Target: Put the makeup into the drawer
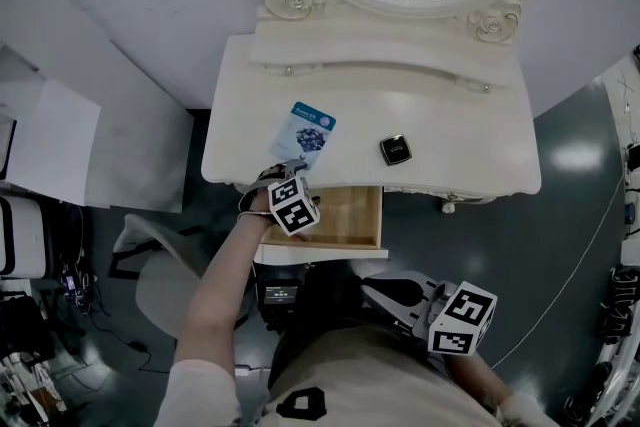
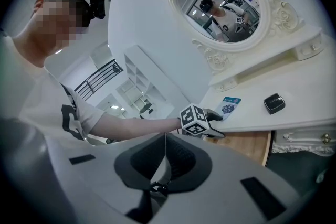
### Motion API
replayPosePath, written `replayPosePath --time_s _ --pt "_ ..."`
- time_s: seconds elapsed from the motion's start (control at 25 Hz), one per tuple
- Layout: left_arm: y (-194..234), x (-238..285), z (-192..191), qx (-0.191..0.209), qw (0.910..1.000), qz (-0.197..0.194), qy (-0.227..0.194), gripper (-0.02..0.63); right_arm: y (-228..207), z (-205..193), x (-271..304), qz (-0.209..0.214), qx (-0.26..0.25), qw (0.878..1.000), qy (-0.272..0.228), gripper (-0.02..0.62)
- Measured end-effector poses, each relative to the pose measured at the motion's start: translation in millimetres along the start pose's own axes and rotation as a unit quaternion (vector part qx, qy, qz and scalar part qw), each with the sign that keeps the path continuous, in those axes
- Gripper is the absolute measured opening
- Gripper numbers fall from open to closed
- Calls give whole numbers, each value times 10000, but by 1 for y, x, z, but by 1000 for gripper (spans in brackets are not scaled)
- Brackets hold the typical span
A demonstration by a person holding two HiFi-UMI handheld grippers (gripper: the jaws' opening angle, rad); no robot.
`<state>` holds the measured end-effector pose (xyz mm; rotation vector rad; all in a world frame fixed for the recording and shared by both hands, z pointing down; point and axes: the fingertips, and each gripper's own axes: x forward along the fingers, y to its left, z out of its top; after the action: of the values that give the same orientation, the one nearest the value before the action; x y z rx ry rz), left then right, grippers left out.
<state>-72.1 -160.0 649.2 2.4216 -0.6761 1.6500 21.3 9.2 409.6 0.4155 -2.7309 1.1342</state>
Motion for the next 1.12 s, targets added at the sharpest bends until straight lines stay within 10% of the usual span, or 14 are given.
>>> replayPosePath --time_s 1.12 --pt "-11 0 -10 252 9978 598 132 356 2 4 -13 -61 -129 9999 -95 29"
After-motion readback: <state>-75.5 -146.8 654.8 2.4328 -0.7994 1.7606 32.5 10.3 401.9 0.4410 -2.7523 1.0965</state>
